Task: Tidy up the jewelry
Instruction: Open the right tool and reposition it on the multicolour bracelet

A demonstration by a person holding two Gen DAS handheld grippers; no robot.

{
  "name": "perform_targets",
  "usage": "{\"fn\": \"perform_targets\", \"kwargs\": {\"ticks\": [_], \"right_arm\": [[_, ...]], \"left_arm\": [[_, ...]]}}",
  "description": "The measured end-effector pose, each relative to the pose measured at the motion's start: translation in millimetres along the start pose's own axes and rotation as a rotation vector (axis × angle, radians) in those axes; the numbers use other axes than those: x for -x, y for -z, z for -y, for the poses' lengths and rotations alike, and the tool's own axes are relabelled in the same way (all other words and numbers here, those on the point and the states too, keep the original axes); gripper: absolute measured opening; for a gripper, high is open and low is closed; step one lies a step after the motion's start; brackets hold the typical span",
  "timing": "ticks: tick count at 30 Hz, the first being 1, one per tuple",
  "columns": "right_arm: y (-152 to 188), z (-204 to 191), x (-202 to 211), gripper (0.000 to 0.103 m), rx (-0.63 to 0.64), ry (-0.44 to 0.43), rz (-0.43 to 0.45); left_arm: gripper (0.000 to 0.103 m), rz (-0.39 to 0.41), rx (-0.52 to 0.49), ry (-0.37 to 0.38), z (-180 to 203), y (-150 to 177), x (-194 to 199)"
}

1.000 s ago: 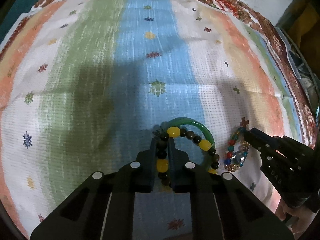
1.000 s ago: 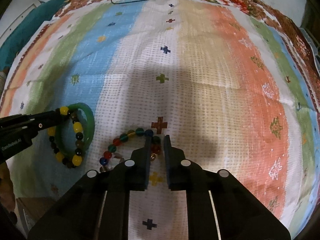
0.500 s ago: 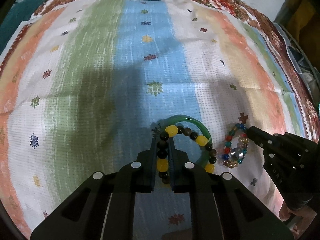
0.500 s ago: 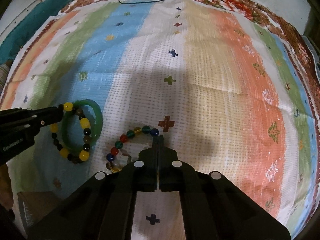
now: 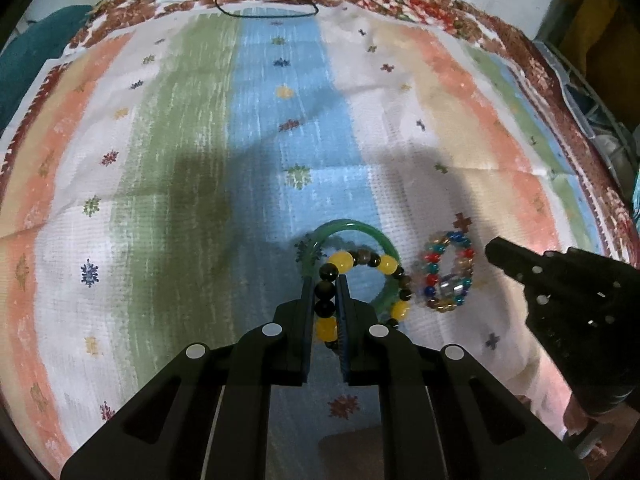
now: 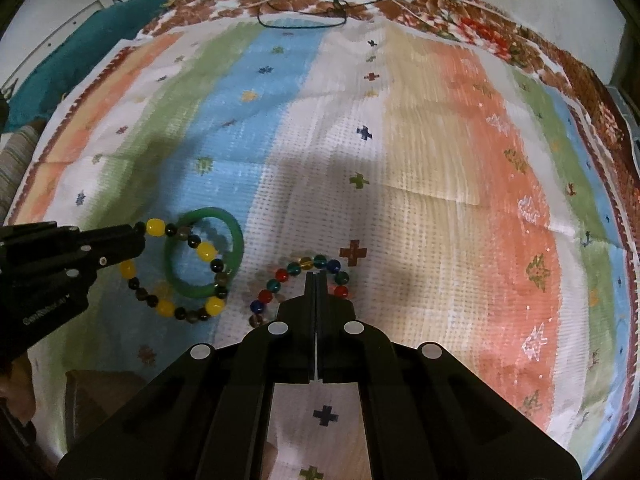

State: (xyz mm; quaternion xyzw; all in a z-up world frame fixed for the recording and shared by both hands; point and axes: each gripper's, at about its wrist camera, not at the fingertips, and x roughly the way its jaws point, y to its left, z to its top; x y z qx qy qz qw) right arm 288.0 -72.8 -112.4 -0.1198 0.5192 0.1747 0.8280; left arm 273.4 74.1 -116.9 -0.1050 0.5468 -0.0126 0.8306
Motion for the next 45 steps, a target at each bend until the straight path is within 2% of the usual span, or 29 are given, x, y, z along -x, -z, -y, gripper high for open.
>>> {"fn": "perform_targets", "kwargs": {"ticks": [6, 24, 26, 27, 28, 35, 38, 45], "right_arm": [[0.6, 9.0, -0.4, 0.001, -0.034, 0.025, -0.002], [-0.3, 24.0, -26.6, 0.001, -0.094, 0.027, -0.080], [-0.5, 24.4, -27.7, 0.010, -0.096, 0.027, -0.080], [-0.9, 24.5, -27.7, 0.031, -0.097, 0.024, -0.078], [-0.7, 24.3, -27.0, 0.038, -0.098, 0.020, -0.071], [-1.0, 19.4, -31.3, 0.038, -0.082, 0.015, -0.078], [-0.5, 18.5, -34.3, 0.038, -0.083, 0.017, -0.083], [-0.3, 18.1, -40.5, 0.038, -0.082, 0.020, -0.089]], "left_arm": [[0.010, 0.006, -0.004, 0.007, 5.8, 3.5, 5.2], [0.010, -0.017, -0.027, -0.017, 1.6, 4.8, -6.1], [0.010, -0.021, -0.030, -0.018, 0.5, 4.5, -8.2], [0.010, -0.024, -0.032, -0.021, -0.1, 4.8, -10.0], [0.010, -0.028, -0.035, -0.026, -0.6, 5.2, -11.9], [0.010, -0.037, -0.041, -0.036, -2.1, 5.6, -18.6], [0.020, -0.036, -0.039, -0.041, -2.6, 5.3, -19.9], [0.029, -0.051, -0.043, -0.048, -5.4, 4.2, -28.9]]}}
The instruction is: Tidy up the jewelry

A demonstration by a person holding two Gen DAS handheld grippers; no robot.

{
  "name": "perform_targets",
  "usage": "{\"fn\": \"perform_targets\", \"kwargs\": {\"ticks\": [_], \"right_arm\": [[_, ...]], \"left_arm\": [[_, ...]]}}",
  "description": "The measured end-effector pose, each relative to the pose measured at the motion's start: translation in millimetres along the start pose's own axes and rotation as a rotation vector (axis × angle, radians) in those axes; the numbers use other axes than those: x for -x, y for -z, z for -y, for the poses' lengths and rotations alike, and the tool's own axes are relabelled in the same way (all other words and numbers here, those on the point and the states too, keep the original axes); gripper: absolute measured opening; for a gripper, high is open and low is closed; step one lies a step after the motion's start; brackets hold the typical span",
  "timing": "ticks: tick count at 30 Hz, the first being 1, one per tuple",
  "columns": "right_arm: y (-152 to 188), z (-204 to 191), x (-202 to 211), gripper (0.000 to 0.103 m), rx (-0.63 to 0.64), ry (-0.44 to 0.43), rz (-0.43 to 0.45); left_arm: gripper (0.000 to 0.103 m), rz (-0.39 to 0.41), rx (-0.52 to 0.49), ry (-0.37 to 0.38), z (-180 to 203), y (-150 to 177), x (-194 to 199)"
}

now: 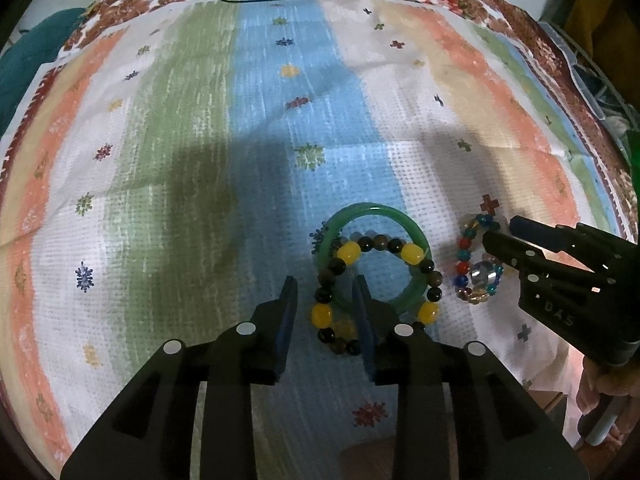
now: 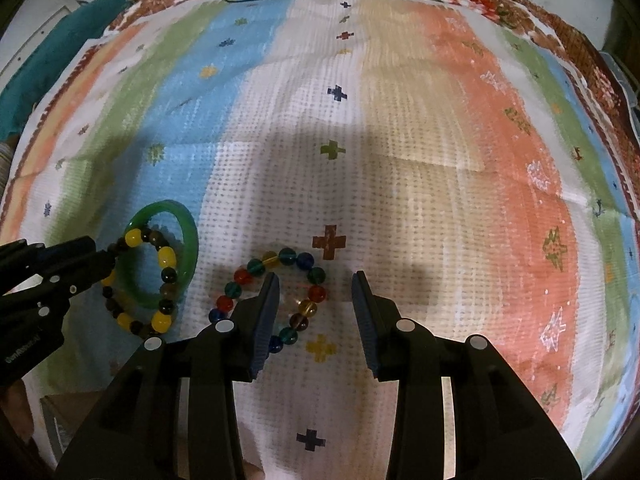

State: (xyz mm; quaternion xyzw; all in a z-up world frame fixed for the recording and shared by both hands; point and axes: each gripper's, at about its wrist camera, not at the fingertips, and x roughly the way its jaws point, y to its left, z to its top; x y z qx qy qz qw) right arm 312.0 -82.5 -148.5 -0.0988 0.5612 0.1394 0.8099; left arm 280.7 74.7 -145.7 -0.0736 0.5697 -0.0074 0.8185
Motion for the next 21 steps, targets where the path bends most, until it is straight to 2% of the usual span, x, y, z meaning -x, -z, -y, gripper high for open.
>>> {"fn": "perform_targets", "kwargs": {"ticks": [6, 8, 10, 15, 21], "right_arm": [[1.1, -1.5, -4.8, 0.037, 0.017, 0.015, -0.004], [1.5, -0.5, -5.7, 0.029, 0.016, 0.032, -0.003], [2.3, 1.3, -6.7, 0.014, 0.008, 0.031, -0.005], [3.0, 0.3, -8.8, 0.010, 0.018, 0.010, -0.011], [3.3, -0.6, -4.9, 0.010, 0.028, 0.012, -0.008]], "left_arm": [[0.030, -0.019, -0.006, -0.004, 1.8, 1.8, -11.3], [0.030, -0.023, -0.013, -0.005, 3.0, 2.9, -14.5], [0.019, -0.020, -0.028, 0.006, 6.2, 3.8, -15.9], [0.010, -0.031, -0.020, -0.024, 9.7, 3.0, -14.4], [0.010, -0.035, -0.022, -0.026, 8.4, 6.4, -8.3]]}}
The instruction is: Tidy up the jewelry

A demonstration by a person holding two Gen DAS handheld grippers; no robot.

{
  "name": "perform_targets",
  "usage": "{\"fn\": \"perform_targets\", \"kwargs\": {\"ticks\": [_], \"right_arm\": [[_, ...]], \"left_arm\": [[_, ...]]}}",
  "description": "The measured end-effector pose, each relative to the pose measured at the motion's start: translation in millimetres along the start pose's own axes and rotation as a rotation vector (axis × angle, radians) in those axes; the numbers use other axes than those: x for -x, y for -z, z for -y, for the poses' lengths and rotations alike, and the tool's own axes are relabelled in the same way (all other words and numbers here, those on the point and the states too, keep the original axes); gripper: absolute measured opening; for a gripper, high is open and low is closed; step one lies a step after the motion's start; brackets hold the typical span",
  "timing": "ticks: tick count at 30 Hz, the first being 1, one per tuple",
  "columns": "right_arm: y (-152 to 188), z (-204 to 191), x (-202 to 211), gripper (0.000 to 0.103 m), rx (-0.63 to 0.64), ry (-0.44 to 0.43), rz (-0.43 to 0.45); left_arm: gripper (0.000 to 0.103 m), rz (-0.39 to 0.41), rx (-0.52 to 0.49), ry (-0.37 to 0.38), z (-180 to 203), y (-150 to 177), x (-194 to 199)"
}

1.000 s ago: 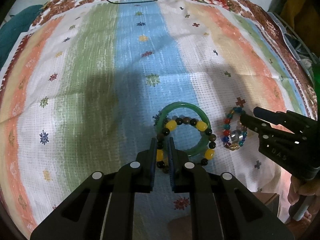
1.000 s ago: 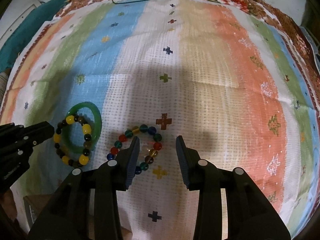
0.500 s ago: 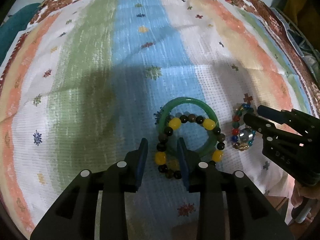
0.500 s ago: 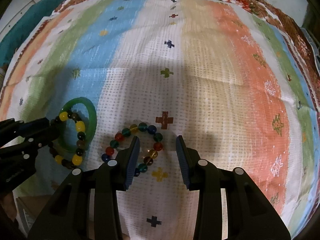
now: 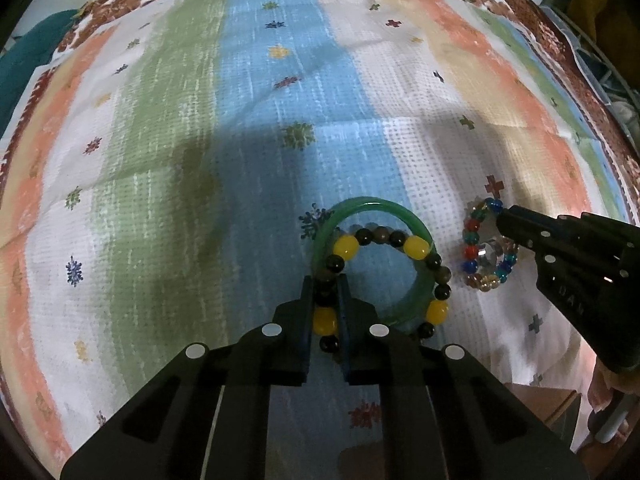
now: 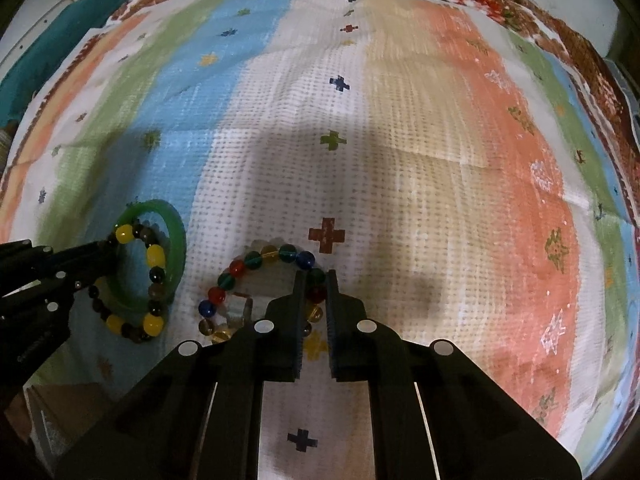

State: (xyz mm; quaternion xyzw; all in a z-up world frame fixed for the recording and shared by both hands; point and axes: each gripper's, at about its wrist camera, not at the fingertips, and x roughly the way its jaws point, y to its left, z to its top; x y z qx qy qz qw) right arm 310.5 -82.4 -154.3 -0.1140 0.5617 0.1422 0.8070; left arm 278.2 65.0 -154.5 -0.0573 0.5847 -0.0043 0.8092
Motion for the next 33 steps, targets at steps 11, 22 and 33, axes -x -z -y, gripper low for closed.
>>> {"fn": "perform_targets", "kwargs": {"ticks": [11, 22, 33], "right_arm": [[4.0, -1.5, 29.5, 0.010, 0.006, -0.014, 0.053], [9.5, -8.3, 64.9, 0.010, 0.021, -0.043, 0.116], [18.4, -11.5, 91.0, 0.010, 0.030, -0.059, 0.157]], "left_arm": [[0.010, 0.052, 0.009, 0.017, 3.0, 3.5, 29.2], [0.009, 0.099, 0.033, 0.036, 8.4, -0.8, 56.5], [0.009, 0.146, 0.042, 0.026, 12.4, 4.7, 85.5]]}}
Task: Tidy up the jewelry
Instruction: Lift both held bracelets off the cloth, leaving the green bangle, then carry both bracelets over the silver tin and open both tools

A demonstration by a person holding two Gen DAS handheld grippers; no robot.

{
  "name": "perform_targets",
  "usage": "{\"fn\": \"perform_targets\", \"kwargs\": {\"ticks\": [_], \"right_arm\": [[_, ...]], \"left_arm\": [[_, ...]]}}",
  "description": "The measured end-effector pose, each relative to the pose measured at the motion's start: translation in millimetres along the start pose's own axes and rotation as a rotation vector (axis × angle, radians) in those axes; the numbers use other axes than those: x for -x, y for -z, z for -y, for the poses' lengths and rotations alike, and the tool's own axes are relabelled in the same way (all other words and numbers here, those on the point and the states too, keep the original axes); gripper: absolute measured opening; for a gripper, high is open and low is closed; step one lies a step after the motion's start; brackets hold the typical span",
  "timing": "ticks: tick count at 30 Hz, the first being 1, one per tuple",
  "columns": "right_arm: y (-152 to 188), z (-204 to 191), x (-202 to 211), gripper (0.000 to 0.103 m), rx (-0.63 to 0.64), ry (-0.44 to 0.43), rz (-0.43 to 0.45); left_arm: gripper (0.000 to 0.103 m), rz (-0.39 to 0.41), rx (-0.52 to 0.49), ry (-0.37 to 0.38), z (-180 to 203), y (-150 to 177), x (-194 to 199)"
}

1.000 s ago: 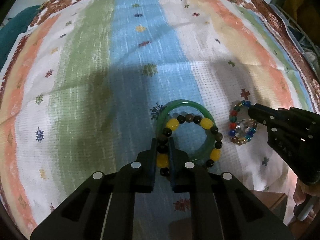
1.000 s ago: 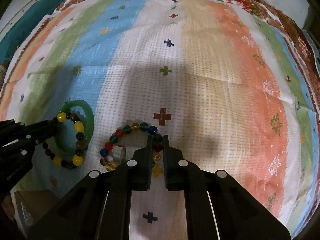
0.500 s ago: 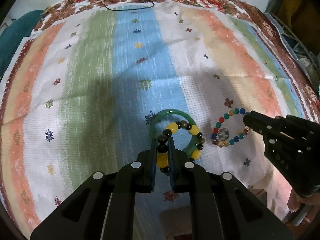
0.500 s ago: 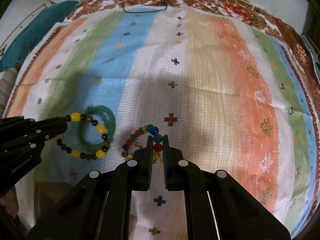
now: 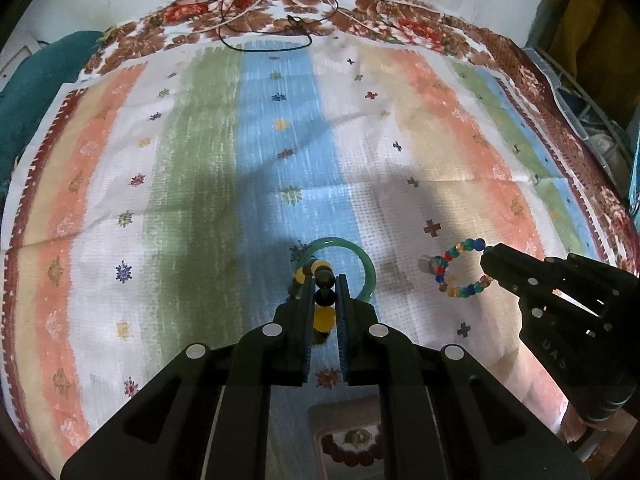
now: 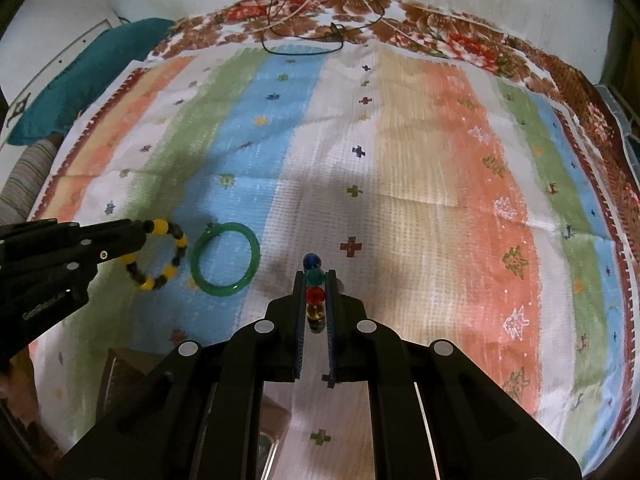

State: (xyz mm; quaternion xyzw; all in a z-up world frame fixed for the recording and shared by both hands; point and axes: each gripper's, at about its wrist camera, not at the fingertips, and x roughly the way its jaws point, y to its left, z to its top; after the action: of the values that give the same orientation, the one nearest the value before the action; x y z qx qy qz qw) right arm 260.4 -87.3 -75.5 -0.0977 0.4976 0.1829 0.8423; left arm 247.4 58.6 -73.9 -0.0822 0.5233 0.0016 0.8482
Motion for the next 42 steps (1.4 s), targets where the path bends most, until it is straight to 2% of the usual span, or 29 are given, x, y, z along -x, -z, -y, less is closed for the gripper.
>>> {"fn": "perform_targets", "kwargs": {"ticks": [17, 26, 42], "right_arm": [[16.1, -18.2, 39.1, 0.010, 0.040, 0.021, 0.067], [25.9, -23.2, 61.7, 0.010, 0.039, 0.011, 0.115], [56.8, -38.7, 104.6, 0.010, 0.065, 0.000, 0.199]], "left_arm": [[0.009, 0.060, -0.022, -0.003, 8.8, 16.4, 36.3], [0.009, 0.121, -0.030, -0.033, 14.7, 27.1, 61.9], [0.010, 0.212, -0.053, 0.005, 32.3, 62.0, 108.7]]}}
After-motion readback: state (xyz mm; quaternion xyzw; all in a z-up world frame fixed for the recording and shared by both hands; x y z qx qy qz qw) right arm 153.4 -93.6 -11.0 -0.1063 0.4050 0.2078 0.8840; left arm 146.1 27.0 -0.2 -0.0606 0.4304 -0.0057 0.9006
